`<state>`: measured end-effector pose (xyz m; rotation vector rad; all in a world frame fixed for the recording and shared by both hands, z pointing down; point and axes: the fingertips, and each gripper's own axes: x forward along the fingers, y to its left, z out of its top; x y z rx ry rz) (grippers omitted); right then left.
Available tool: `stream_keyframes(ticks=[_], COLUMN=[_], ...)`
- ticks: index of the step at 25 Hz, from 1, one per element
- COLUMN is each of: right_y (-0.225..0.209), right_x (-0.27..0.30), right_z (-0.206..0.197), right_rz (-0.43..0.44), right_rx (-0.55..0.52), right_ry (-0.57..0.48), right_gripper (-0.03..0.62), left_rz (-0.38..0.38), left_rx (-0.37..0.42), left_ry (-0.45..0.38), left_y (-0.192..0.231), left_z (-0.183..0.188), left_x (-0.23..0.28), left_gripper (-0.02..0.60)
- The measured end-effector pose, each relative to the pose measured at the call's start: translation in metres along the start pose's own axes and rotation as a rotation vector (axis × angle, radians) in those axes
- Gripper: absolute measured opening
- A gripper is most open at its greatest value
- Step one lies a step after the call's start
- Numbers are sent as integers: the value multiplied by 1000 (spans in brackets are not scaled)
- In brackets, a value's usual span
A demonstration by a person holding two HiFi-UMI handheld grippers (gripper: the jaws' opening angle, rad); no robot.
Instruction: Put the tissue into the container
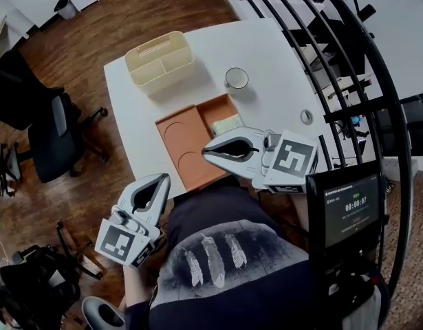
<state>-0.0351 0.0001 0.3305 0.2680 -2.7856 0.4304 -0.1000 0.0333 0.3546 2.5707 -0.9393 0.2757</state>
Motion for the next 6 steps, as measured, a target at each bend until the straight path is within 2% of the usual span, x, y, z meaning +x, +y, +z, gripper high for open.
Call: stream_keyframes(ticks=[6], right_y=[3], right_x=[4], right_z=[-1], right_rz=[15], right_rx=[-16], right_ry=[7], right_gripper=[3], left_rz=[24], left_rx=[-13], left_ry=[2], left_y=[-1], left_z=[-2], left_x=[-4], left_gripper=[3])
